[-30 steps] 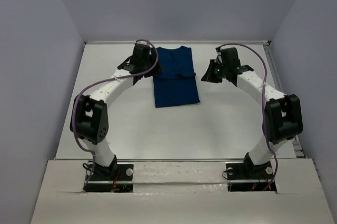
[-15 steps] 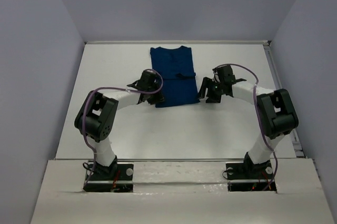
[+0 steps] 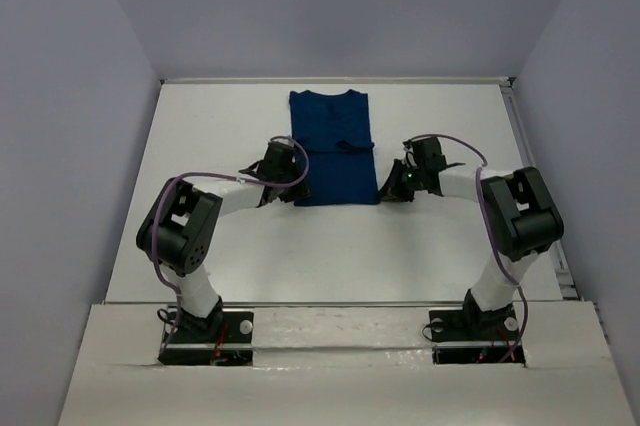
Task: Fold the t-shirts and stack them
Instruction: Fold the folded rectangular tshirt in 1/3 of the way
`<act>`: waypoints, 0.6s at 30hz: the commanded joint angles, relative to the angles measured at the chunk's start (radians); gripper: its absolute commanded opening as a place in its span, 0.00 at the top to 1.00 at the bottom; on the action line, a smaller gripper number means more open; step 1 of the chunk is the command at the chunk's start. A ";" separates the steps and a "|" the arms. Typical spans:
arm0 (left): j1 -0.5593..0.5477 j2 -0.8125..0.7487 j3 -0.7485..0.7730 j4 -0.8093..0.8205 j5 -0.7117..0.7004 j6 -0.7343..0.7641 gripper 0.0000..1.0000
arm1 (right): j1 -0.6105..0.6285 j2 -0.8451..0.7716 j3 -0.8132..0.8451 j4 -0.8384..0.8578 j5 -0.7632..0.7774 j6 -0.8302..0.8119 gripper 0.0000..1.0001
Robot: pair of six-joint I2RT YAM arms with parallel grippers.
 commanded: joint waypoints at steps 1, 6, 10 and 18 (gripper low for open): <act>-0.041 -0.052 -0.109 -0.130 -0.033 0.013 0.72 | 0.005 -0.109 -0.148 -0.014 -0.009 0.007 1.00; -0.116 -0.140 -0.231 -0.127 -0.004 -0.035 0.72 | 0.005 -0.262 -0.327 -0.075 0.017 -0.020 1.00; -0.177 -0.189 -0.268 -0.128 0.016 -0.090 0.72 | 0.005 -0.354 -0.343 -0.167 0.049 -0.051 0.77; -0.213 -0.279 -0.192 -0.203 0.015 -0.113 0.71 | 0.017 -0.535 -0.105 -0.400 0.122 -0.148 0.44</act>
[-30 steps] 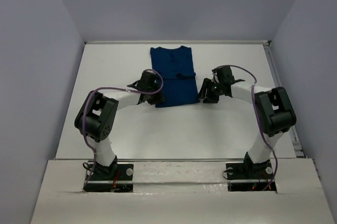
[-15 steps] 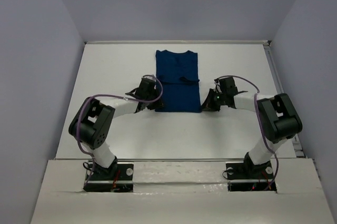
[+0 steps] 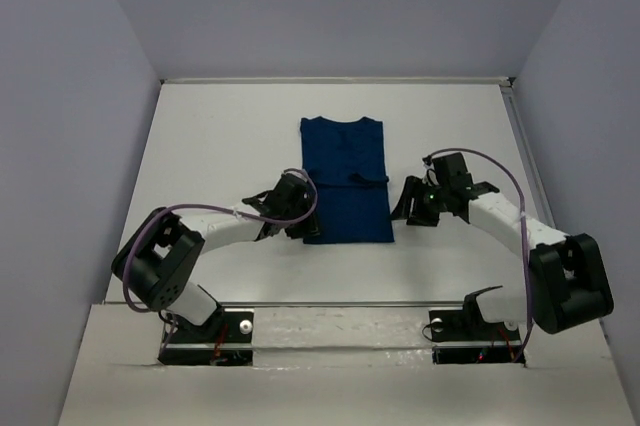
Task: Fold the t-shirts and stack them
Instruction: Fold the folded rectangular tshirt in 1/3 of the way
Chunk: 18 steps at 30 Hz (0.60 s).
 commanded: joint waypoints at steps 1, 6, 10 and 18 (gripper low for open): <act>-0.006 -0.047 0.040 -0.141 0.004 -0.009 0.71 | 0.044 -0.088 0.174 -0.120 0.047 -0.088 0.62; -0.006 -0.085 0.058 -0.168 -0.022 0.002 0.71 | 0.147 0.048 0.306 -0.071 0.071 -0.093 1.00; -0.006 -0.130 0.060 -0.172 -0.041 0.013 0.71 | 0.224 0.201 0.395 -0.009 0.129 -0.072 1.00; -0.015 -0.176 0.041 -0.091 -0.056 0.033 0.71 | 0.302 0.484 0.640 -0.032 0.211 -0.111 1.00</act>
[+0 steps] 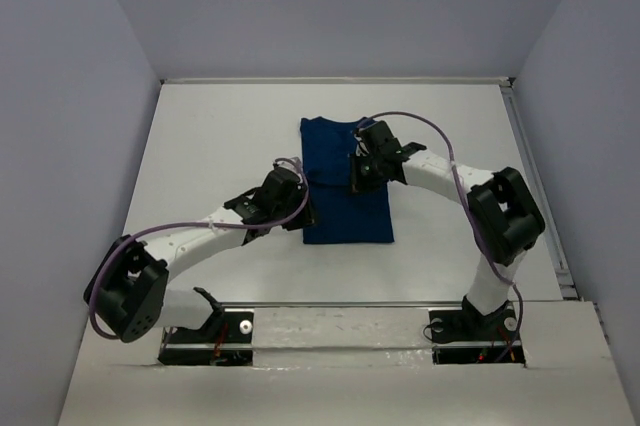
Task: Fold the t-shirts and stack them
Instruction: Fold the folded rectangular tshirt in 1/3 of the way
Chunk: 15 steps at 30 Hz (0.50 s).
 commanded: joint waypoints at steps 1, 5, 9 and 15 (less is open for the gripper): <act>-0.006 0.045 0.012 0.041 0.011 0.025 0.71 | 0.019 0.086 0.114 0.007 0.069 -0.033 1.00; -0.006 0.095 -0.029 0.081 0.034 0.022 0.71 | 0.019 0.131 0.128 0.024 0.079 -0.026 1.00; -0.006 0.127 -0.054 0.101 0.033 0.029 0.71 | 0.019 0.175 0.157 0.022 0.094 -0.022 1.00; -0.006 0.149 -0.074 0.088 0.022 0.042 0.71 | 0.019 0.247 0.260 0.008 0.192 -0.033 1.00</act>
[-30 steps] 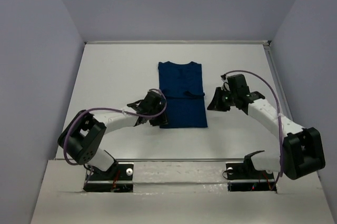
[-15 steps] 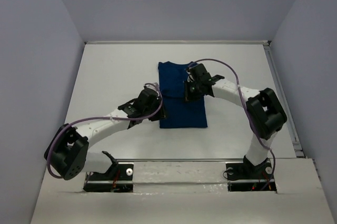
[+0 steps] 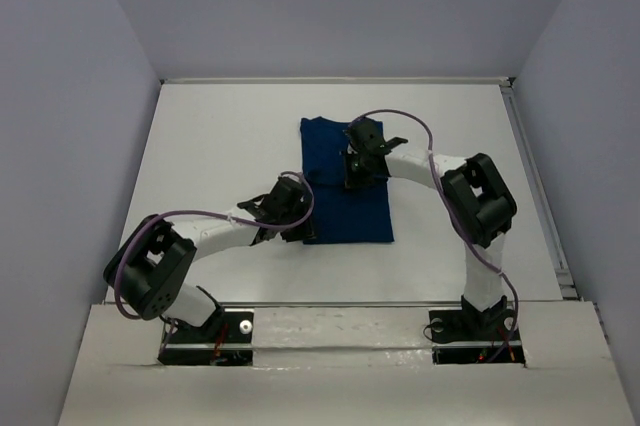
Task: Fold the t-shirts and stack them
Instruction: Fold the folded rectangular tshirt in 1/3 of the way, then grab one side of the 2/3 rectangular tshirt with both arms
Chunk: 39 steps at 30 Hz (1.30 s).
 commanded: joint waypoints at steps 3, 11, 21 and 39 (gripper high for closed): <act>-0.005 0.009 -0.023 -0.012 -0.009 0.024 0.71 | 0.001 0.061 0.208 0.002 0.179 -0.034 1.00; -0.005 -0.060 0.029 -0.099 -0.044 0.034 0.70 | -0.042 0.170 0.472 -0.058 0.307 -0.082 1.00; 0.018 -0.193 0.071 -0.221 -0.097 0.024 0.51 | -0.042 -0.417 -0.194 0.089 0.027 0.034 1.00; 0.075 -0.143 -0.081 -0.075 0.048 -0.035 0.50 | -0.260 -0.836 -0.856 0.179 -0.277 0.226 0.36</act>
